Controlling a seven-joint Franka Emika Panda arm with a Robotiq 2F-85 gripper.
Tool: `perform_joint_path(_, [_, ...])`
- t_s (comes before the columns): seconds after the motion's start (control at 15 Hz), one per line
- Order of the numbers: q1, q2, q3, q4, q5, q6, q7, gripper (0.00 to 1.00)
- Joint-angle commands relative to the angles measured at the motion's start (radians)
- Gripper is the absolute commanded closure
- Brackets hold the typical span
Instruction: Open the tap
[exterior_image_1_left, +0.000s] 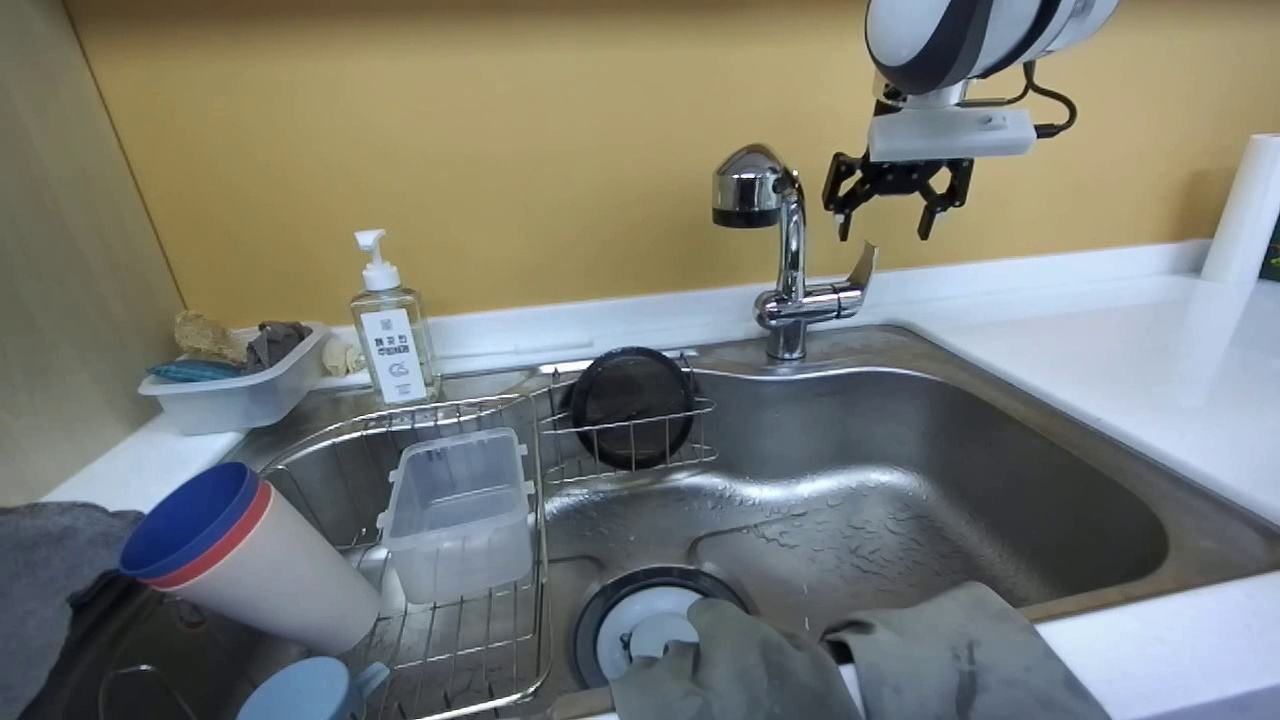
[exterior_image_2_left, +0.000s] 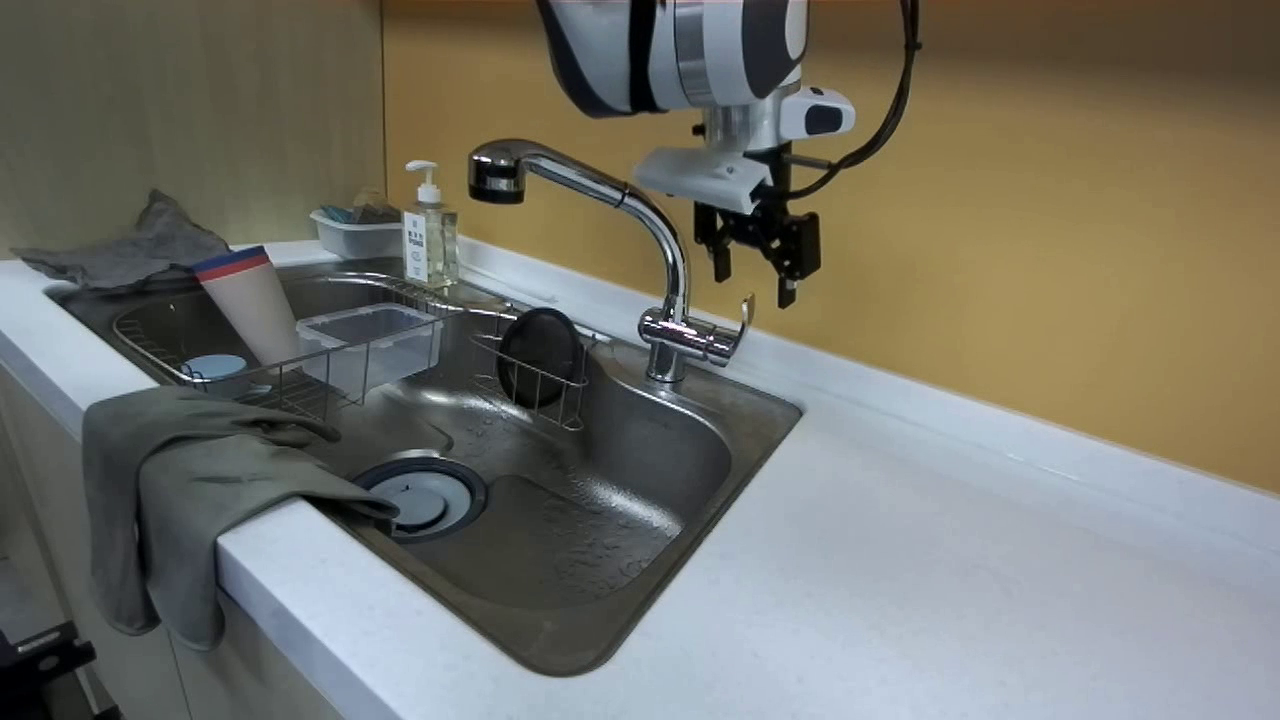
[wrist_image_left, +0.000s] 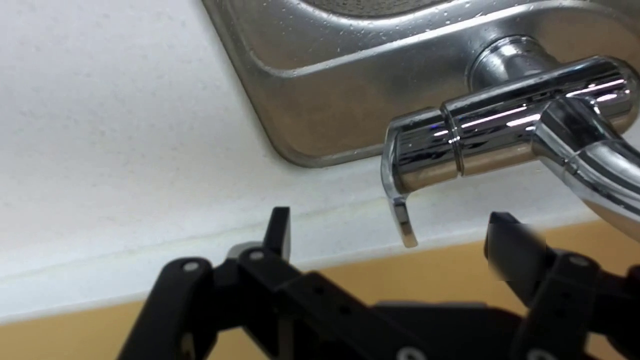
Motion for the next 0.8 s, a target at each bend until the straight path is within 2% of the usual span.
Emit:
perform_joint_path(0.0, [0.017,0.04,-0.027,0.054,0.031,-0.033,0.014,0.0])
perform_joint_path(0.73, [0.014,0.081,-0.088,0.081,0.067,-0.022,0.038,0.0])
